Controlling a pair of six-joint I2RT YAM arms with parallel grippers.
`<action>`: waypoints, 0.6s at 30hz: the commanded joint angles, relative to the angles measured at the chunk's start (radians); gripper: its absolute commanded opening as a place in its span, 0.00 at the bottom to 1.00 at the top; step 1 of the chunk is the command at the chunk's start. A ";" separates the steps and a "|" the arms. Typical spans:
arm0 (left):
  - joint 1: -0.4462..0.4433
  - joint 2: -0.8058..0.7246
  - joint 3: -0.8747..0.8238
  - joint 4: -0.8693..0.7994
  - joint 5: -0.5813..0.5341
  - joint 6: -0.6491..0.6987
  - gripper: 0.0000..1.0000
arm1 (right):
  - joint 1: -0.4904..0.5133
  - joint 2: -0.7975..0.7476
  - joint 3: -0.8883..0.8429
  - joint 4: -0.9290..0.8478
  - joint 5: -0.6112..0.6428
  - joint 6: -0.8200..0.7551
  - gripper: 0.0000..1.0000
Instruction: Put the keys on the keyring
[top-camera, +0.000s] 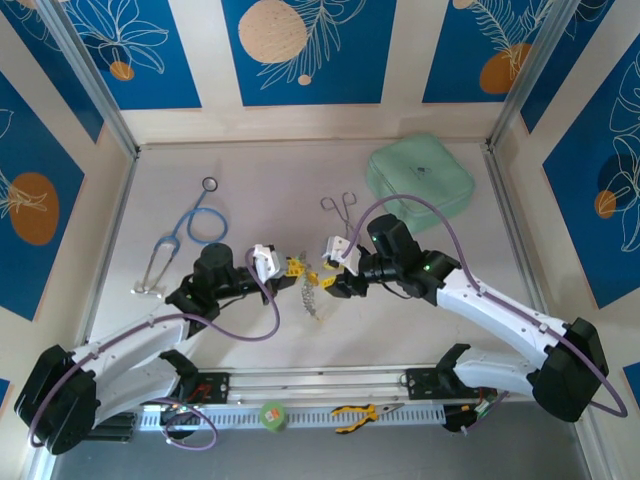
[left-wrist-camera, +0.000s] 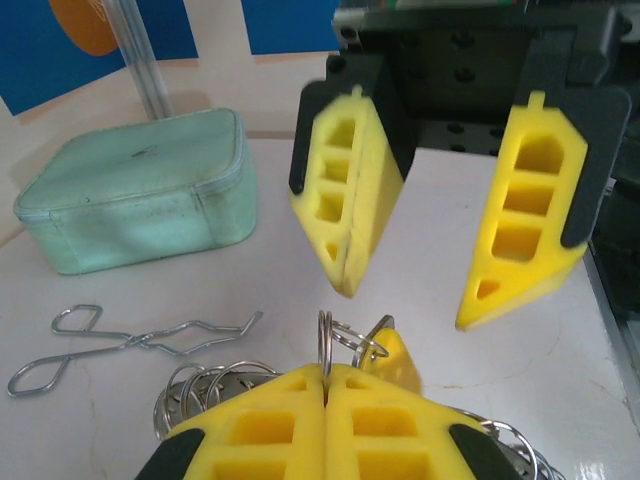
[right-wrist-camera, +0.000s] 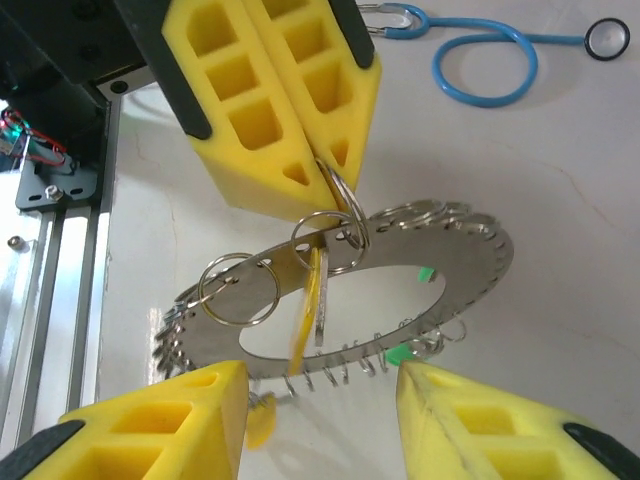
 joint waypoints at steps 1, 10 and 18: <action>-0.002 -0.002 -0.007 0.102 0.015 -0.032 0.00 | 0.004 0.000 -0.014 0.087 0.002 0.058 0.44; -0.001 -0.006 -0.010 0.106 0.043 -0.009 0.00 | 0.020 0.057 0.026 0.107 -0.050 0.034 0.41; -0.002 -0.003 -0.017 0.129 0.051 -0.021 0.00 | 0.022 0.065 0.037 0.105 -0.053 0.028 0.20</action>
